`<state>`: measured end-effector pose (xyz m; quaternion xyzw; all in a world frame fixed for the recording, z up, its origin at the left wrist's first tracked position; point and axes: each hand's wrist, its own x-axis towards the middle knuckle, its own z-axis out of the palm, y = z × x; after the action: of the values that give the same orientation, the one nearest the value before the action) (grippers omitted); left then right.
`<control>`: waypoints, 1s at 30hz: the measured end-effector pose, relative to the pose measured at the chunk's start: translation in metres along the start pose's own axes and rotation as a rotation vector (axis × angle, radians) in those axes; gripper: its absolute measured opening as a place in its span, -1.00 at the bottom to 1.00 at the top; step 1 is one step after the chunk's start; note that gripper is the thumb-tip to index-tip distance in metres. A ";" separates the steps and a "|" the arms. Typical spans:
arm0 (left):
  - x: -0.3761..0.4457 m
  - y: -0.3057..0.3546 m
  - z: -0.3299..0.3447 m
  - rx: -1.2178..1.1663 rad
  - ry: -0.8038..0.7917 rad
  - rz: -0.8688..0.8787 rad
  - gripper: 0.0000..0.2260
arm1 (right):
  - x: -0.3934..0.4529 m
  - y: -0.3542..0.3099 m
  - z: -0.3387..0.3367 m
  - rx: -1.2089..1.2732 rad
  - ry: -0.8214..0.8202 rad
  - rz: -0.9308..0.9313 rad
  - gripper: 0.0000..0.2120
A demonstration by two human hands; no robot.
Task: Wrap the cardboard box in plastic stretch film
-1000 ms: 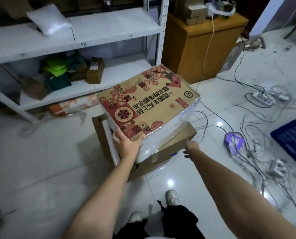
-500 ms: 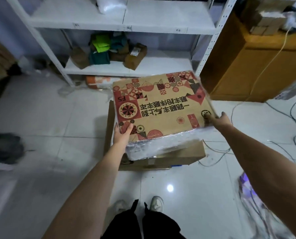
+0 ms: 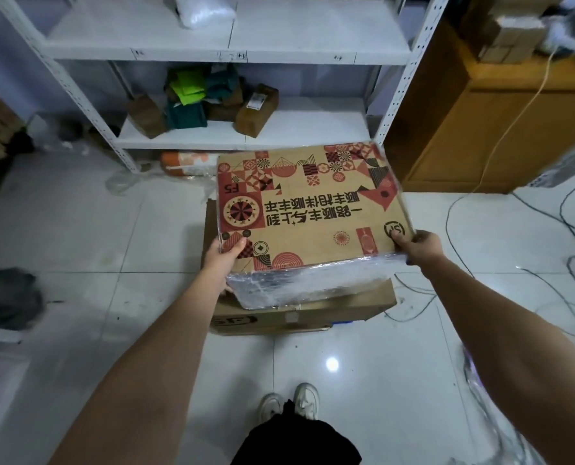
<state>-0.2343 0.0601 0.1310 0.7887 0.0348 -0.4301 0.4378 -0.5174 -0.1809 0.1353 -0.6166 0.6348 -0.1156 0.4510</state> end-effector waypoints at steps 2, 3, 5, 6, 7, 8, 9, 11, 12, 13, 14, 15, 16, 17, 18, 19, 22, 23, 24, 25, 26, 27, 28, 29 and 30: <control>0.003 0.006 -0.003 0.022 -0.022 0.014 -0.40 | -0.005 0.005 0.002 0.030 0.018 0.033 -0.50; 0.004 0.009 -0.005 0.025 -0.037 0.024 -0.41 | -0.006 0.007 0.003 0.041 0.028 0.043 -0.51; 0.007 0.014 -0.007 0.039 -0.062 0.041 -0.42 | -0.008 0.010 0.005 0.033 0.041 0.043 -0.53; 0.007 0.017 -0.007 0.051 -0.071 0.046 -0.42 | -0.010 0.010 0.005 0.018 0.047 0.044 -0.53; 0.008 0.020 -0.007 0.060 -0.078 0.053 -0.42 | -0.011 0.011 0.005 0.011 0.053 0.045 -0.53; 0.008 0.022 -0.007 0.066 -0.085 0.057 -0.41 | -0.012 0.013 0.005 0.010 0.057 0.049 -0.54; 0.009 0.022 -0.007 0.066 -0.089 0.061 -0.41 | -0.012 0.016 0.006 0.017 0.062 0.048 -0.53; 0.010 0.022 -0.007 0.068 -0.082 0.063 -0.42 | -0.011 0.019 0.008 0.031 0.070 0.053 -0.52; 0.010 0.021 -0.007 0.068 -0.071 0.059 -0.43 | -0.012 0.020 0.010 0.031 0.069 0.063 -0.50; 0.011 0.020 -0.007 0.067 -0.060 0.061 -0.43 | -0.011 0.020 0.012 0.019 0.063 0.069 -0.48; 0.011 0.019 -0.007 0.067 -0.049 0.060 -0.43 | -0.012 0.018 0.014 -0.018 0.055 0.077 -0.46; 0.011 0.017 -0.007 0.066 -0.041 0.059 -0.43 | -0.012 0.017 0.016 -0.081 0.050 0.084 -0.45; 0.011 0.017 -0.007 0.072 -0.038 0.052 -0.41 | -0.014 0.013 0.017 -0.166 0.048 0.099 -0.43; 0.011 0.016 -0.007 0.078 -0.042 0.052 -0.40 | -0.015 0.010 0.017 -0.257 0.055 0.103 -0.42; 0.010 0.017 -0.007 0.091 -0.048 0.046 -0.38 | -0.018 0.005 0.017 -0.339 0.073 0.093 -0.42; 0.010 0.016 -0.007 0.098 -0.058 0.041 -0.37 | -0.019 0.002 0.017 -0.415 0.094 0.056 -0.43; 0.010 0.012 -0.007 0.084 -0.089 0.001 -0.37 | -0.031 -0.009 0.020 -0.709 0.127 -0.132 -0.43; 0.011 0.009 -0.007 0.074 -0.091 -0.001 -0.38 | -0.034 -0.015 0.023 -0.782 0.125 -0.196 -0.43; 0.009 0.009 -0.007 0.063 -0.089 0.001 -0.37 | -0.040 -0.023 0.026 -0.810 0.112 -0.244 -0.45; 0.010 0.010 -0.007 0.072 -0.068 0.017 -0.37 | -0.044 -0.030 0.030 -0.813 0.097 -0.284 -0.46; 0.005 0.014 -0.009 0.110 -0.025 0.034 -0.38 | -0.048 -0.038 0.032 -0.816 0.077 -0.310 -0.47; 0.004 0.018 -0.010 0.192 0.026 0.071 -0.39 | -0.050 -0.045 0.033 -0.832 0.055 -0.317 -0.48; -0.001 0.024 -0.013 0.288 0.078 0.116 -0.41 | -0.054 -0.052 0.033 -0.835 0.037 -0.330 -0.48; -0.005 0.031 -0.016 0.386 0.122 0.189 -0.43 | -0.055 -0.059 0.033 -0.855 0.031 -0.351 -0.47; -0.014 0.042 -0.018 0.473 0.147 0.276 -0.45 | -0.059 -0.069 0.033 -0.863 0.030 -0.381 -0.44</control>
<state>-0.2135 0.0520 0.1729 0.8954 -0.1426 -0.3042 0.2922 -0.4568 -0.1300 0.1906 -0.8514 0.5071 0.0691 0.1151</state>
